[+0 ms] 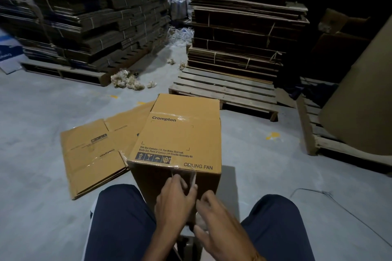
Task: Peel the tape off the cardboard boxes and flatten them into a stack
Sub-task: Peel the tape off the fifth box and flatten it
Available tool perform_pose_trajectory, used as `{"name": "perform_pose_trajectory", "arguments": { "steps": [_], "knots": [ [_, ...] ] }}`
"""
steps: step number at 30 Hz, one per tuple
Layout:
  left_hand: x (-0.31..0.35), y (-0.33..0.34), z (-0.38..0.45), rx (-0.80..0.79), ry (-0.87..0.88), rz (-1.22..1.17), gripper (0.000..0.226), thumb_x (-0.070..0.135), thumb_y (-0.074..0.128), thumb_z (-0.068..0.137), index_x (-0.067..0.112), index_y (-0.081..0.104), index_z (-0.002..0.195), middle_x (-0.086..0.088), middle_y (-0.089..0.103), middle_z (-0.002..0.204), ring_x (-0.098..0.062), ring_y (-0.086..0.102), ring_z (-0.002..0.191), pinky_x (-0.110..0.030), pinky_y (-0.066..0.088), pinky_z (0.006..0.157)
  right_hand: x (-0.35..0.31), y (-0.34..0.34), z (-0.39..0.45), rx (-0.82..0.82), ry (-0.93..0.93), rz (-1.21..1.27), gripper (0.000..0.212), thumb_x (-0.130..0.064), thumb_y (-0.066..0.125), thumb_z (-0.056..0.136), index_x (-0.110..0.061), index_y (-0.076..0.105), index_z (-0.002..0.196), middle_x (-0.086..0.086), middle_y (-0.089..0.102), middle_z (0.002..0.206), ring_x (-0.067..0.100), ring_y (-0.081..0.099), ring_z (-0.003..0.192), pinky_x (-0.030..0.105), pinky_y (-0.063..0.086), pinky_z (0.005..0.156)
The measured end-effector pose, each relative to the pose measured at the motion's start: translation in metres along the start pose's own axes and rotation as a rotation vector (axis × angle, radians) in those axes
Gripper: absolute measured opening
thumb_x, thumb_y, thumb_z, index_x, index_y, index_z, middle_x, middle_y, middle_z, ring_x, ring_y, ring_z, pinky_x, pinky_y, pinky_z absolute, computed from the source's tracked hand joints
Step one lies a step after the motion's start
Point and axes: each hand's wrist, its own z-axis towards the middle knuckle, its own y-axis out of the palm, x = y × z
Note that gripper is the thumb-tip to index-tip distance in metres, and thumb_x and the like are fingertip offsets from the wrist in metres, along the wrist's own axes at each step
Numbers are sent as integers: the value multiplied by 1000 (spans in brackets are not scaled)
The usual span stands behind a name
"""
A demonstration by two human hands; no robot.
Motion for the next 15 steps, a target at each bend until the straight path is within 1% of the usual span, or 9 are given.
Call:
{"name": "perform_pose_trajectory", "arguments": {
  "steps": [2,3,6,7,8,9,10,12,15],
  "knots": [
    [-4,2,3,-69,-13,-62,21,42,61,96,27,57,82,8,63,84,-5,61,75,-26,50,64,1,2,-1,-15,28,26,44,-38,56,96,-35,41,138,-15,27,120,7,44,107,29,47,93],
    [-4,2,4,-75,-13,-84,22,40,61,97,27,57,80,8,64,82,-5,61,74,-27,51,64,2,3,-3,-10,59,70,54,-39,58,96,-39,34,145,-17,29,121,6,46,107,28,47,94],
    [-9,2,4,-9,31,-91,23,37,60,97,27,56,77,8,65,80,-3,61,73,-26,50,64,9,7,-8,91,239,256,88,-43,65,94,-45,5,157,-23,40,136,5,52,118,24,44,102],
    [-10,2,4,11,56,-69,23,37,60,97,28,55,77,8,64,81,-2,61,73,-25,50,63,13,7,-11,146,293,297,91,-45,68,92,-46,4,157,-22,45,137,4,53,118,21,43,101],
    [-11,1,3,26,73,-67,22,37,61,97,29,55,77,9,64,81,-2,61,72,-24,50,62,18,7,-12,220,323,328,89,-46,70,90,-47,10,155,-23,50,132,0,54,113,16,43,97],
    [-13,1,3,27,77,-92,21,37,62,96,29,55,78,9,65,81,-2,62,72,-24,51,62,24,6,-12,299,332,364,80,-47,73,88,-53,21,148,-24,53,123,-2,55,107,11,43,89],
    [-15,1,3,22,76,-138,20,37,65,95,29,56,78,8,66,81,-2,63,72,-24,52,61,28,5,-10,376,331,412,66,-48,75,85,-58,32,135,-23,55,115,-4,56,100,8,44,82],
    [-14,2,1,-2,75,-248,19,35,69,92,25,58,80,6,67,80,-2,65,72,-21,50,59,35,3,-4,505,319,510,41,-46,78,82,-52,51,112,-19,57,111,-4,59,95,9,47,75],
    [-7,4,-3,-58,73,-434,20,27,71,92,15,63,78,3,69,76,0,65,69,-15,48,60,33,3,10,614,269,589,32,-39,80,83,-42,59,108,-14,51,113,-2,58,99,11,48,76]
  ]
}}
